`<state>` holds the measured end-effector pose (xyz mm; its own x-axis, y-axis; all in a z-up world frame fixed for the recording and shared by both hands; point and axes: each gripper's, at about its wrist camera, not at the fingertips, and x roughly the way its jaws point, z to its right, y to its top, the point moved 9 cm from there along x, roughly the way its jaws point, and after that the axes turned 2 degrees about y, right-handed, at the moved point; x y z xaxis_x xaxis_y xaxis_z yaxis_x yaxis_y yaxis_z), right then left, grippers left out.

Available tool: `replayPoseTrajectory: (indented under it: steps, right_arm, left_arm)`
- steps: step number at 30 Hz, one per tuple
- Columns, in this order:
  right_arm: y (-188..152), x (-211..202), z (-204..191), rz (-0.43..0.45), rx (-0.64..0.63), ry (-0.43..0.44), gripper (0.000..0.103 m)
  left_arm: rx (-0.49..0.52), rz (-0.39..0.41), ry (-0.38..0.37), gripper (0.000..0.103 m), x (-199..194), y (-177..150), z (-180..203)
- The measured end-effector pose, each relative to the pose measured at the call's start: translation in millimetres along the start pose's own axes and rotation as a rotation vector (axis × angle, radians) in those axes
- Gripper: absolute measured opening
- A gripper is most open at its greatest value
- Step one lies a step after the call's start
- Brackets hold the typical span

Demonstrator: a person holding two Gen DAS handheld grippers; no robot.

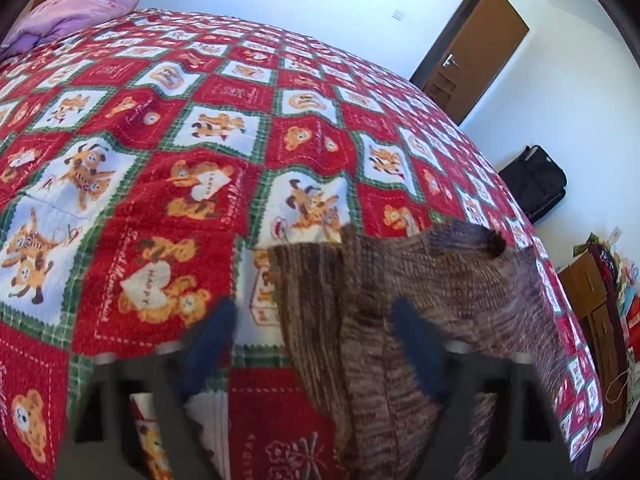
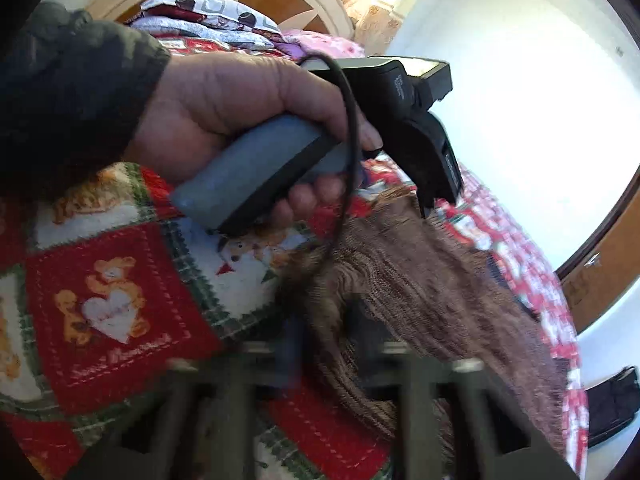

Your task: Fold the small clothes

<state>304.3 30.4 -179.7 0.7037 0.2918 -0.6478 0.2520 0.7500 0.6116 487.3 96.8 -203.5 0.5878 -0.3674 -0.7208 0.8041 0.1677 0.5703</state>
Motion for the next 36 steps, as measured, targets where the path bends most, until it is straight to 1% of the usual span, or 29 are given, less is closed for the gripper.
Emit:
replayPoseTrajectory:
  steps: [1, 2, 3, 4, 6, 9, 11, 15, 20, 23, 26, 32, 36]
  right_arm:
    - [0, -2, 2, 0.006, 0.008, 0.002, 0.009]
    - [0, -5, 4, 0.018, 0.023, 0.010, 0.009]
    - [1, -9, 8, 0.027, 0.039, 0.013, 0.009]
    - [2, -13, 12, 0.036, 0.048, 0.009, 0.009]
    - [3, -23, 22, 0.053, 0.060, 0.000, 0.009]
    - [2, -36, 39, 0.075, 0.099, -0.007, 0.009]
    - [-1, -43, 55, 0.084, 0.139, -0.016, 0.009]
    - [-7, -55, 88, 0.109, 0.203, -0.050, 0.009]
    - [-11, -74, 117, 0.146, 0.278, -0.082, 0.009]
    - [-17, -86, 135, 0.161, 0.336, -0.096, 0.009]
    - [-29, -94, 152, 0.164, 0.388, -0.115, 0.008]
    - [-57, -110, 180, 0.152, 0.495, -0.148, 0.008]
    - [-83, -122, 199, 0.139, 0.566, -0.171, 0.008]
  left_arm:
    - [0.001, -0.017, -0.037, 0.010, 3, 0, 2]
    - [-0.007, -0.031, -0.058, 0.011, 4, 0, 3]
    - [-0.017, -0.020, -0.053, 0.010, 2, 3, 2]
    - [-0.026, -0.016, -0.064, 0.010, -1, 4, 3]
    - [-0.039, -0.016, -0.059, 0.010, -3, 6, 4]
    - [-0.077, -0.006, -0.089, 0.010, -8, 12, 6]
    - [-0.096, 0.013, -0.116, 0.010, -15, 17, 12]
    - [-0.093, 0.062, -0.151, 0.009, -27, 29, 33]
    - [-0.066, 0.111, -0.199, 0.009, -40, 46, 71]
    - [-0.043, 0.122, -0.222, 0.009, -40, 53, 98]
    - [-0.017, 0.127, -0.230, 0.009, -37, 55, 121]
    - [0.047, 0.114, -0.275, 0.009, -23, 59, 180]
    - [0.098, 0.095, -0.294, 0.009, -8, 56, 217]
